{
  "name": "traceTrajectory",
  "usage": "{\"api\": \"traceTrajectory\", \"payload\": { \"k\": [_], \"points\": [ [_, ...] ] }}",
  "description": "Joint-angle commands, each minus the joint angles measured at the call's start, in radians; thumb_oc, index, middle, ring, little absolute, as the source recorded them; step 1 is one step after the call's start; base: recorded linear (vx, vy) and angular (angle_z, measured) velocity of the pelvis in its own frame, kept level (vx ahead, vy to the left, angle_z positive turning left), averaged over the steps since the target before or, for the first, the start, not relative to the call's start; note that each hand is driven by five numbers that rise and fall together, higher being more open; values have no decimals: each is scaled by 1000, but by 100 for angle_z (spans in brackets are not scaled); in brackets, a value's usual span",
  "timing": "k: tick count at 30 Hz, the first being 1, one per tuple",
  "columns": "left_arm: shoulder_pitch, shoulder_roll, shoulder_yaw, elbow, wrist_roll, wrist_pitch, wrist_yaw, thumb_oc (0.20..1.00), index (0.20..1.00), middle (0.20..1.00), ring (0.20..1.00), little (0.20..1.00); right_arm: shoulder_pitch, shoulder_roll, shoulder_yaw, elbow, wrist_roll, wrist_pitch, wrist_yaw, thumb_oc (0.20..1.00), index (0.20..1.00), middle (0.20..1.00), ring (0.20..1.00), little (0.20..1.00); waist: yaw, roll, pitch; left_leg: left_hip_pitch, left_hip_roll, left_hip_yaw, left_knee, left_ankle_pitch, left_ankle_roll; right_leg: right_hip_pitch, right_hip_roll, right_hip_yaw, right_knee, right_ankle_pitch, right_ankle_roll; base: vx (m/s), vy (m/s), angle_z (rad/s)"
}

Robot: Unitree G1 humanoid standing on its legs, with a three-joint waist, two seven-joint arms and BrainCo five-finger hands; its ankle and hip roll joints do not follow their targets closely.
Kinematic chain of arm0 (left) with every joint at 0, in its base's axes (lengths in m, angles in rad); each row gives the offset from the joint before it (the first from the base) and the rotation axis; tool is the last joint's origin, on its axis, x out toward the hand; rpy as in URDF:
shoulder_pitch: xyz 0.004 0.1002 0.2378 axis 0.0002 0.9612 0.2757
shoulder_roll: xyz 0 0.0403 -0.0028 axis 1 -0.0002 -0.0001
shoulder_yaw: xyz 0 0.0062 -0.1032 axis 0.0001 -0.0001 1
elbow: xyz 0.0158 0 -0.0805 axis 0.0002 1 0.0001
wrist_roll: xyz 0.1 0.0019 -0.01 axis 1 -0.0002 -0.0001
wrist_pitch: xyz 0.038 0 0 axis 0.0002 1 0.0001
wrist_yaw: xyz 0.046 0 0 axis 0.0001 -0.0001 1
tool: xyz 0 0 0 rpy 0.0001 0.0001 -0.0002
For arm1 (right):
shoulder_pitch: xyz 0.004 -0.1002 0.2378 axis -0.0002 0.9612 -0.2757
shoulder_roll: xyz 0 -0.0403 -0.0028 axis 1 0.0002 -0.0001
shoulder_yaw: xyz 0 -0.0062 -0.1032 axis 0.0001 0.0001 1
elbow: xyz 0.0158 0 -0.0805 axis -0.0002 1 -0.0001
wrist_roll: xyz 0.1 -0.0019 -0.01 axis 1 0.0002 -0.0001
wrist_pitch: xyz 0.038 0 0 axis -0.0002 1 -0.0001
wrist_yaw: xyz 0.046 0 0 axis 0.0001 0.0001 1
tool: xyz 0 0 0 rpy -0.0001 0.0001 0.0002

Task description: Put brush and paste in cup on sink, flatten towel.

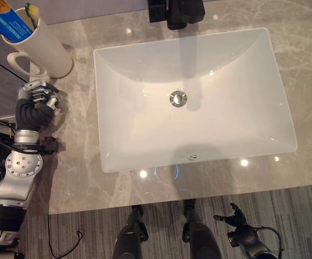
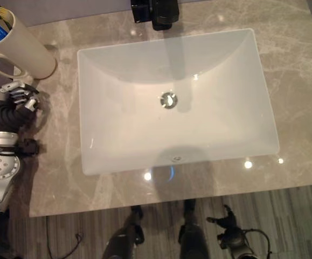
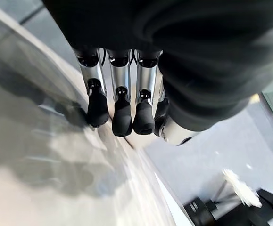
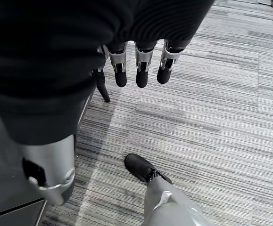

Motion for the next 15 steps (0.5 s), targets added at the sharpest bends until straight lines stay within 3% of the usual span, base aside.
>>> {"api": "traceTrajectory", "payload": {
  "k": [1, 15],
  "points": [
    [-90, 50, -14, 79, 14, -4, 64, 200, 200, 200, 200, 200, 12, -1, 16, -42, 19, -14, -1, 1000, 1000, 1000, 1000, 1000, -4, -49, -10, 40, 30, -11, 4, -35, -83, -29, -88, 30, -1, 35, 74, 0, 0, 0],
    [-412, 120, -181, 288, -7, 25, 123, 200, 200, 200, 200, 200, 30, -17, 23, -9, 46, -14, -1, 1000, 1000, 1000, 1000, 1000, -50, -93, -8, 31, 41, 9, 4, -34, -80, -57, -77, 57, -1, 48, 83, 1, 2, -1]
  ]
}}
